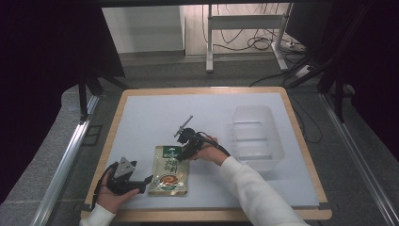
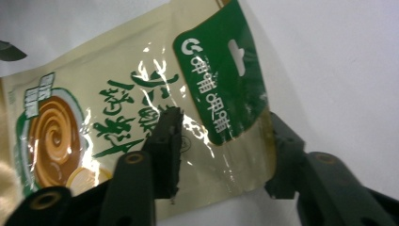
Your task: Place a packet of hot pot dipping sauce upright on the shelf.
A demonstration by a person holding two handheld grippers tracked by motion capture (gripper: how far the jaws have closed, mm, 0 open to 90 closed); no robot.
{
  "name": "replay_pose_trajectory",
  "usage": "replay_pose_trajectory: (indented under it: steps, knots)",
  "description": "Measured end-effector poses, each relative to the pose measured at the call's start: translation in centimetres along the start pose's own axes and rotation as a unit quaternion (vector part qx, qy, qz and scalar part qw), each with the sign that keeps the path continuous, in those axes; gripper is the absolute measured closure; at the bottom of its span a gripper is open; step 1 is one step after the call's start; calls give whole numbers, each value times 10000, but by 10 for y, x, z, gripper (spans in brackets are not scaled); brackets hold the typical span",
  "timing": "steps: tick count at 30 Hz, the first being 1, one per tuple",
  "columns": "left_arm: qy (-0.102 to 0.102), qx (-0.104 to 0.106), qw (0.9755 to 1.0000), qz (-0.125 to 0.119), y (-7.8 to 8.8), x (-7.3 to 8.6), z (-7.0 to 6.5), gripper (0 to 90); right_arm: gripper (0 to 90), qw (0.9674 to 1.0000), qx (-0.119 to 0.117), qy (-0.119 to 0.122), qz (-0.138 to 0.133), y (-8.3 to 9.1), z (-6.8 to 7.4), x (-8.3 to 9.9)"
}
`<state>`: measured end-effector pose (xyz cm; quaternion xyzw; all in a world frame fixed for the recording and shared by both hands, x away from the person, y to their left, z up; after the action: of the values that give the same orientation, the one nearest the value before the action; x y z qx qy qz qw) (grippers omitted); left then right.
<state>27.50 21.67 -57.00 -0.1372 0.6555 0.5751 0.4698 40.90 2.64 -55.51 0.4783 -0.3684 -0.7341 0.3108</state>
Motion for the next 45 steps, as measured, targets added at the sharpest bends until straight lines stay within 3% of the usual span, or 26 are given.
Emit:
replay_pose_trajectory:
  steps: [4, 6, 10, 20, 27, 37, 45]
  knots:
    - [-17, 1, 10000, -2, 0, 0, -1, 157, 762, 9993, 305, 157, 122, -1, -1, -3]
    - [-26, -5, 10000, -6, 0, 0, 0, 157, 799, 9990, 369, 190, 150, -1, -1, -3]
    - [-30, -12, 10000, -6, 0, 0, 0, 157, 885, 9989, 309, 300, 197, 2, 1, -4]
    - [-21, -37, 10000, -30, 1, 0, 2, 158, 896, 9991, 207, 329, 150, 13, 6, -7]
    - [-16, -57, 10000, -32, 2, 0, 3, 159, 897, 9986, 223, 468, -128, 39, 18, -15]
    - [23, -62, 9999, -81, 3, 0, 3, 160, 898, 9948, 420, 838, -407, 78, 45, -24]
    - [33, -68, 9999, -88, 2, -1, 2, 160, 898, 9885, 610, 1273, -540, 108, 72, -36]
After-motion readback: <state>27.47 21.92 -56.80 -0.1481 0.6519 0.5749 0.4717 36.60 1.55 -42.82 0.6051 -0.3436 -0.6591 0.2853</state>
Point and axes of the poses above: each handheld gripper's, and its own axes: y roughly backward along the jaws, x roughly out of its underside, z roughly to its left, the point moved 5 cm from there along -y, roughly forward along the jaws, and after that the axes turned 8 degrees about -x, right-handed, at the moved point
